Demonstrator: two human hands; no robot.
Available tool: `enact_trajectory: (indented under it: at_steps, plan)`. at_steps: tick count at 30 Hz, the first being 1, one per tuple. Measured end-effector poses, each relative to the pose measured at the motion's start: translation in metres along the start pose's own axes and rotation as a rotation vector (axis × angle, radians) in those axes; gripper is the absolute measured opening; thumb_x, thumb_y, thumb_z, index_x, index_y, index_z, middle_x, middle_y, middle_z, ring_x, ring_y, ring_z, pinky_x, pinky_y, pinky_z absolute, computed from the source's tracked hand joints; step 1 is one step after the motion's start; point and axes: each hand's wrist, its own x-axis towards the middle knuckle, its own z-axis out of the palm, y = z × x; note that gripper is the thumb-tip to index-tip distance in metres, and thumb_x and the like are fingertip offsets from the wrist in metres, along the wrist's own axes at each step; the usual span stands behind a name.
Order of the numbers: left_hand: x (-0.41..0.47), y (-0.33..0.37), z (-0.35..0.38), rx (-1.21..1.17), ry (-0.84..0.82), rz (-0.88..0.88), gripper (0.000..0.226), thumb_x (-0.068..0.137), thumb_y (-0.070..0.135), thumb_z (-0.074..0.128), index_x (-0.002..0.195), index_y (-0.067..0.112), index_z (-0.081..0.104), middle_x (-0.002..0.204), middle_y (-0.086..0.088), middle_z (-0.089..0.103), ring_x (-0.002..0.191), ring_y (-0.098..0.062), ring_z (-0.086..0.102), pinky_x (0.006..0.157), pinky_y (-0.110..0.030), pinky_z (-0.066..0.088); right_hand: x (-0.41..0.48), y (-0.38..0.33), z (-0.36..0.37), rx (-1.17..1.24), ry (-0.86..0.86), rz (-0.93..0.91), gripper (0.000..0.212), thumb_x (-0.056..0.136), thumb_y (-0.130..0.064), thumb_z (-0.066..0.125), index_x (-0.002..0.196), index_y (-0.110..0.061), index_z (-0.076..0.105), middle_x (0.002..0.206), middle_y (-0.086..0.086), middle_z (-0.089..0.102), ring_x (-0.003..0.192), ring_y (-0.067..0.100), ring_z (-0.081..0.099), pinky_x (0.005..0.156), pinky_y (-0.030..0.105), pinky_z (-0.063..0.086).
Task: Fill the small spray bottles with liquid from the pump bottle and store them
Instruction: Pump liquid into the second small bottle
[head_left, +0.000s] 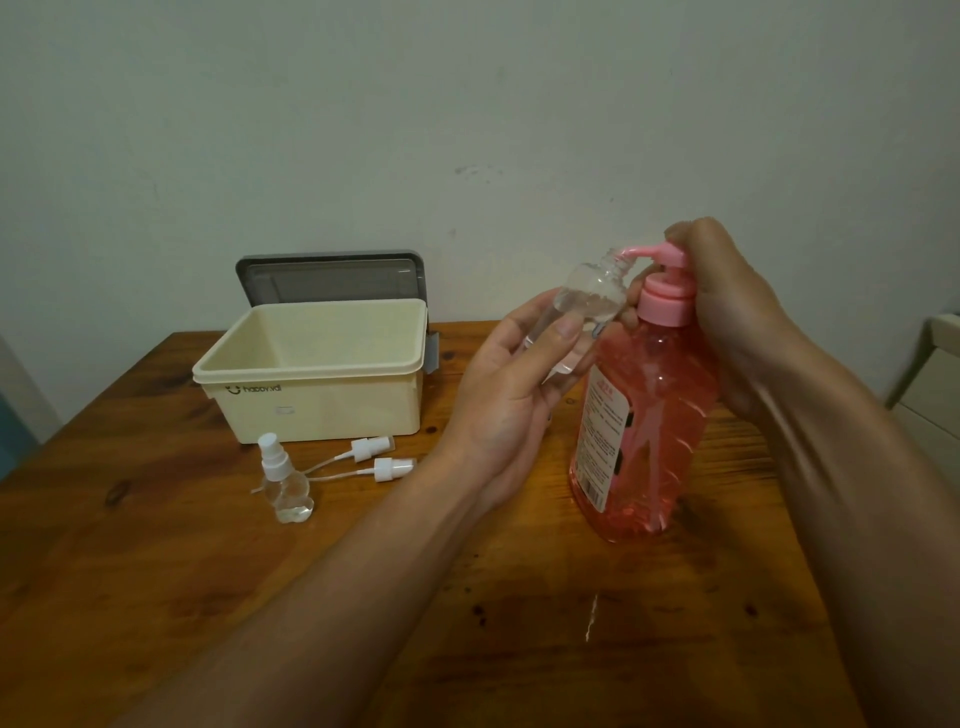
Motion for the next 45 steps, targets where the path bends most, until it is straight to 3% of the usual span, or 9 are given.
enact_trajectory:
  at_steps: [5, 8, 14, 19, 24, 32, 39, 45]
  plan:
    - [0.0015, 0.0020, 0.0026, -0.020, -0.012, 0.001, 0.059, 0.080, 0.016, 0.067, 0.135, 0.007, 0.049, 0.131, -0.014, 0.062, 0.106, -0.016, 0.067, 0.088, -0.027, 0.054, -0.0003, -0.0012, 0.0003, -0.008, -0.015, 0.028, 0.058, 0.091, -0.059, 0.038, 0.061, -0.013, 0.058, 0.056, 0.007, 0.058, 0.042, 0.018, 0.051, 0.046, 0.022, 0.043]
    - [0.0012, 0.0016, 0.0030, -0.019, -0.014, 0.001, 0.058, 0.080, 0.015, 0.067, 0.135, 0.006, 0.049, 0.131, -0.014, 0.062, 0.106, -0.017, 0.067, 0.088, -0.027, 0.054, 0.0002, -0.0009, 0.0002, 0.008, -0.010, 0.013, 0.054, 0.091, -0.053, 0.039, 0.061, -0.014, 0.059, 0.057, 0.009, 0.058, 0.046, 0.021, 0.053, 0.052, 0.027, 0.044]
    - [0.0008, -0.0008, 0.0008, -0.036, 0.002, -0.013, 0.060, 0.079, 0.014, 0.067, 0.136, 0.006, 0.048, 0.132, -0.013, 0.061, 0.111, -0.019, 0.065, 0.092, -0.029, 0.054, 0.0010, -0.0005, 0.0004, 0.016, 0.021, -0.024, 0.039, 0.092, -0.037, 0.039, 0.067, -0.013, 0.057, 0.058, 0.009, 0.058, 0.050, 0.023, 0.048, 0.051, 0.028, 0.043]
    - [0.0011, -0.0002, 0.0004, -0.027, -0.020, -0.002, 0.059, 0.081, 0.014, 0.066, 0.136, 0.007, 0.048, 0.131, -0.013, 0.062, 0.108, -0.017, 0.066, 0.092, -0.029, 0.054, -0.0006, -0.0009, 0.0017, -0.001, -0.013, -0.001, 0.053, 0.093, -0.054, 0.039, 0.064, -0.015, 0.060, 0.056, 0.008, 0.056, 0.043, 0.019, 0.049, 0.046, 0.023, 0.043]
    - [0.0012, -0.0004, 0.0010, 0.004, -0.029, 0.006, 0.060, 0.079, 0.017, 0.066, 0.136, 0.009, 0.049, 0.130, -0.011, 0.063, 0.104, -0.013, 0.067, 0.085, -0.025, 0.054, 0.0006, -0.0011, 0.0005, -0.006, -0.014, 0.013, 0.056, 0.091, -0.057, 0.039, 0.060, -0.014, 0.059, 0.057, 0.009, 0.057, 0.045, 0.019, 0.050, 0.048, 0.024, 0.043]
    - [0.0026, -0.0045, -0.0034, -0.017, -0.019, -0.011, 0.059, 0.082, 0.015, 0.068, 0.137, 0.007, 0.048, 0.132, -0.012, 0.061, 0.111, -0.018, 0.064, 0.087, -0.026, 0.054, -0.0016, -0.0022, 0.0004, -0.004, 0.011, -0.013, 0.038, 0.093, -0.037, 0.039, 0.069, -0.013, 0.056, 0.057, 0.007, 0.058, 0.048, 0.019, 0.052, 0.050, 0.027, 0.044]
    - [0.0039, -0.0029, -0.0040, 0.002, -0.043, 0.001, 0.056, 0.085, 0.014, 0.065, 0.138, 0.009, 0.048, 0.133, -0.012, 0.060, 0.108, -0.014, 0.065, 0.090, -0.028, 0.053, -0.0023, -0.0044, 0.0032, 0.019, -0.031, -0.021, 0.060, 0.096, -0.052, 0.035, 0.054, -0.024, 0.068, 0.056, 0.007, 0.054, 0.043, 0.017, 0.051, 0.045, 0.021, 0.044]
    - [0.0051, -0.0040, -0.0041, 0.012, -0.032, -0.007, 0.056, 0.084, 0.014, 0.066, 0.137, 0.009, 0.049, 0.132, -0.011, 0.061, 0.109, -0.016, 0.064, 0.089, -0.029, 0.052, 0.0000, -0.0028, 0.0004, -0.005, 0.000, -0.011, 0.042, 0.093, -0.042, 0.037, 0.069, -0.013, 0.055, 0.056, 0.008, 0.057, 0.046, 0.020, 0.049, 0.049, 0.024, 0.043]
